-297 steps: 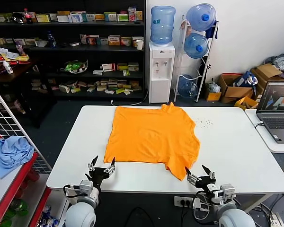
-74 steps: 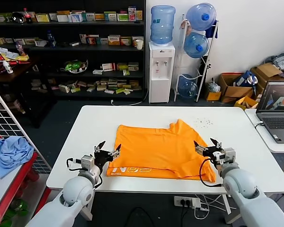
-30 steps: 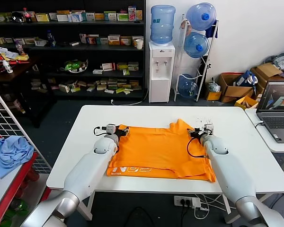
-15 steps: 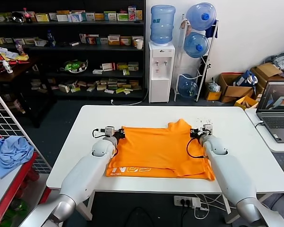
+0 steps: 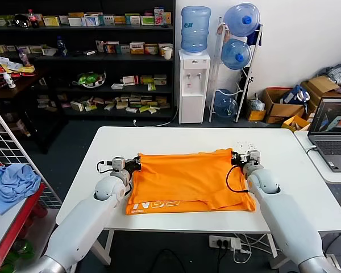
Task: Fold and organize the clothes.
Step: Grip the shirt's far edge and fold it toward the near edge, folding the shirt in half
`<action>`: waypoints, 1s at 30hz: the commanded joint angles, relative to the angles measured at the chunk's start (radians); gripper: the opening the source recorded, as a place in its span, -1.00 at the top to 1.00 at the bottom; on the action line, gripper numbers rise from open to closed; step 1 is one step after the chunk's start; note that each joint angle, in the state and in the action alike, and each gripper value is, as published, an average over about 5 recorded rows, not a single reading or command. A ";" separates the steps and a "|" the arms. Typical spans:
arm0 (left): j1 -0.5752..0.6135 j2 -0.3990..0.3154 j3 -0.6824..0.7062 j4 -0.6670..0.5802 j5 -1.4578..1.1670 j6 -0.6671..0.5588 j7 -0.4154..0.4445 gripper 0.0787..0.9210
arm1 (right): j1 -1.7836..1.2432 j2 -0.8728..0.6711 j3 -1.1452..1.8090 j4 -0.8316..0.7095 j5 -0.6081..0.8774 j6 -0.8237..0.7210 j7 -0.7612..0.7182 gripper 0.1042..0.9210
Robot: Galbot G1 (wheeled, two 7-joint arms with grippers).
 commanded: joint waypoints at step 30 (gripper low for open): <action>0.524 0.159 -0.110 -0.540 0.016 -0.061 -0.137 0.38 | -0.554 -0.181 0.106 0.576 -0.013 -0.107 0.153 0.41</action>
